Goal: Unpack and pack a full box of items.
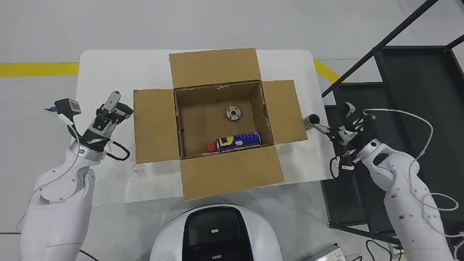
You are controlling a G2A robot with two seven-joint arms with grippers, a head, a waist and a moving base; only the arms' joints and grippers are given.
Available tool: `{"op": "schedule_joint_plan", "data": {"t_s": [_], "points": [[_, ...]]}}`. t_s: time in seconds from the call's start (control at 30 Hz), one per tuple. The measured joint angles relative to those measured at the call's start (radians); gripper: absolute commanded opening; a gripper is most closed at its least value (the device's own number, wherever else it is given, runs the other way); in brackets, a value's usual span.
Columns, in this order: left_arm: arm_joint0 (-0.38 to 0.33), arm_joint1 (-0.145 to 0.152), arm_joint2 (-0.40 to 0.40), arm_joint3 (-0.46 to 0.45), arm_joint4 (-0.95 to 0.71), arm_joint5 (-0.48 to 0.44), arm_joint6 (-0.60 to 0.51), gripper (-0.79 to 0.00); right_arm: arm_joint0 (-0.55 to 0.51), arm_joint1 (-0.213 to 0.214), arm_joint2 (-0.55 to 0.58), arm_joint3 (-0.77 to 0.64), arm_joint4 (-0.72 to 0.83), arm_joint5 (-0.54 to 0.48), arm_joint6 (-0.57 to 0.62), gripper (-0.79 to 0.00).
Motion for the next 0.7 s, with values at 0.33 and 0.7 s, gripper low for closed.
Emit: {"op": "schedule_joint_plan", "data": {"t_s": [0.33,0.7], "points": [[0.0,0.0,0.0,0.0,0.0,0.0,0.0,0.0,0.174,-0.01,-0.125,0.25,-0.048,-0.02,0.019,0.0],[0.0,0.0,0.0,0.0,0.0,0.0,0.0,0.0,0.29,-0.026,-0.236,0.429,-0.102,-0.008,-0.01,0.0]]}}
